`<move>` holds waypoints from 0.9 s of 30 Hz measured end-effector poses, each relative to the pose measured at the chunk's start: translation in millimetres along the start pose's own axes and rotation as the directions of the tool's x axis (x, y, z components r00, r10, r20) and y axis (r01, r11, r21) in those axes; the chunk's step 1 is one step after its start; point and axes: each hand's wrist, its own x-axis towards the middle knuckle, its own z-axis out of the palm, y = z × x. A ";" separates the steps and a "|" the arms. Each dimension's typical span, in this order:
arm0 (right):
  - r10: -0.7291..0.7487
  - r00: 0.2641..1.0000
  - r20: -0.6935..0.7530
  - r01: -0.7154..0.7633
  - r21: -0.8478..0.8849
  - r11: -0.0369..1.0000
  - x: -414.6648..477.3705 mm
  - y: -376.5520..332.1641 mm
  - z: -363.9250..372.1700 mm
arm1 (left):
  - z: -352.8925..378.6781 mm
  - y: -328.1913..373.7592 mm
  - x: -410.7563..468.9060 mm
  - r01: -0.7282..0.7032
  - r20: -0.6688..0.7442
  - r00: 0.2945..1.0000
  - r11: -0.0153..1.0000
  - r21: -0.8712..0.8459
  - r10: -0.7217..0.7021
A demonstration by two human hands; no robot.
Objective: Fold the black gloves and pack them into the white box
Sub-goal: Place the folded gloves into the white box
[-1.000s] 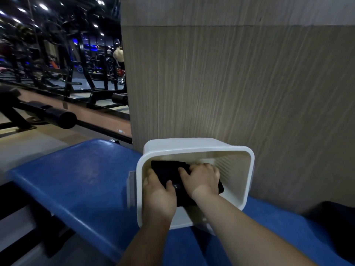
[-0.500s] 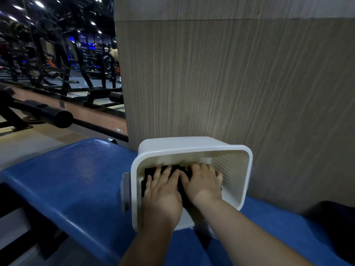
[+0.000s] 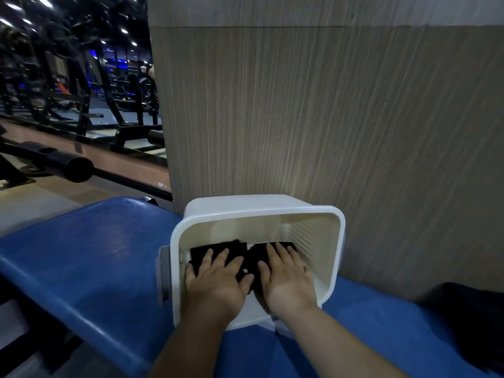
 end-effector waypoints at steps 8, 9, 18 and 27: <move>-0.064 0.998 0.004 0.064 -0.006 0.998 0.9 2.8 -0.5 | 1.0 -2.6 2.3 -0.027 0.014 1.000 0.999 0.017 0.027; -0.071 0.997 0.005 0.071 -0.010 0.997 0.9 3.0 -0.9 | 0.3 -2.2 2.4 -0.025 0.011 1.000 1.000 0.011 0.025; -0.102 0.994 -0.027 0.101 -0.040 0.994 1.0 0.8 -9.3 | -9.9 0.0 1.0 -0.024 -0.173 0.985 0.996 -0.088 0.008; -0.214 0.943 -0.254 0.224 0.008 0.975 -50.2 34.6 -36.7 | -10.1 30.0 -29.3 -0.184 -0.434 0.898 0.954 -0.236 0.066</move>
